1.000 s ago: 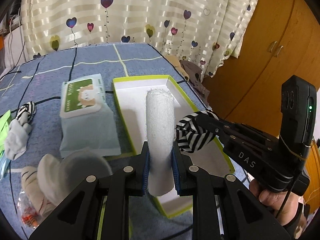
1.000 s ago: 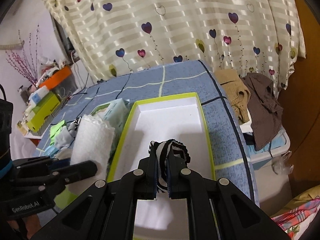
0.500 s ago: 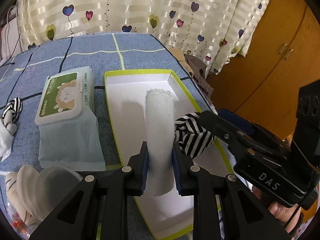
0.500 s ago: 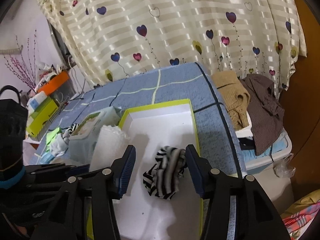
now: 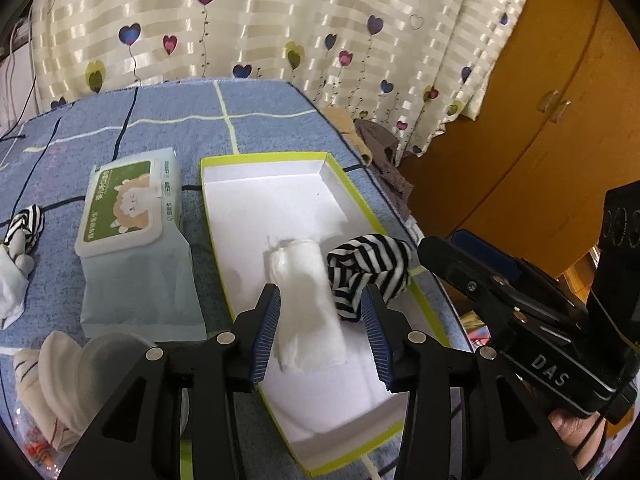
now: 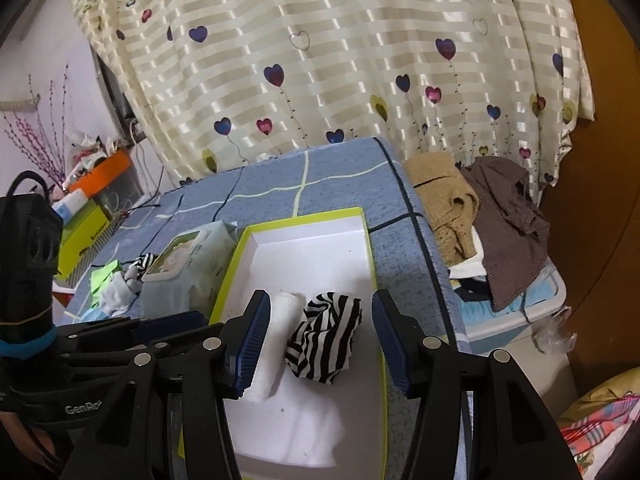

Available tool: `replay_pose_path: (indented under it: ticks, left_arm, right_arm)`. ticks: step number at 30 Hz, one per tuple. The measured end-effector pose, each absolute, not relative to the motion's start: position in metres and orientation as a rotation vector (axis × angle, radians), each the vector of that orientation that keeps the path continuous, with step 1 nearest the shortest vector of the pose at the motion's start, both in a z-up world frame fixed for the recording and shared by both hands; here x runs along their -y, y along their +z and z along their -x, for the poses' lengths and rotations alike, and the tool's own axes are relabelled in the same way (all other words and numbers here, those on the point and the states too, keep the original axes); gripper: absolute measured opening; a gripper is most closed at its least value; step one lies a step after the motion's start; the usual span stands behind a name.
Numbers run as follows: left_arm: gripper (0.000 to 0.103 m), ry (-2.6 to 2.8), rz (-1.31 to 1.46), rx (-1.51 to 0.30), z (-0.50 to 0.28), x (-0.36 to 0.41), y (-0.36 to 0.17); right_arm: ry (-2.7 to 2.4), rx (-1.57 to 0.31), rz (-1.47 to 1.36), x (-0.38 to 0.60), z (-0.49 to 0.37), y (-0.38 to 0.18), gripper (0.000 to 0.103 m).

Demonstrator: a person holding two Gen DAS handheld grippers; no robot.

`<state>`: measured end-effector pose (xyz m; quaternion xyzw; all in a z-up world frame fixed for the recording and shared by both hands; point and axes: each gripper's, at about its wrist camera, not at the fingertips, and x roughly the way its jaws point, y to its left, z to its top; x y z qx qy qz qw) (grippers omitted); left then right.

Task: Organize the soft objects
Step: 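Open the left tool releasing the towel while the right tool releases the sock into the box, then withdraw both tools from the box back toward the pile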

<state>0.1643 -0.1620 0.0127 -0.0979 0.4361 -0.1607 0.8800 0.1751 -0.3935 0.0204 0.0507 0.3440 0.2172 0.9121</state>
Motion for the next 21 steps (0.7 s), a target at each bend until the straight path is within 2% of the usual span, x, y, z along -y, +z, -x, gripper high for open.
replay_pose_path:
  ticks: [4, 21]
  left_arm:
    - [0.043, -0.341, 0.210, -0.885, -0.152, 0.154, 0.022]
    - [0.043, -0.322, 0.201, -0.806, -0.078, 0.103, 0.044]
  right_arm:
    - [0.433, -0.697, -0.093, 0.393, -0.162, 0.027, 0.059]
    - [0.470, -0.681, 0.000, 0.345, -0.080, 0.057, 0.060]
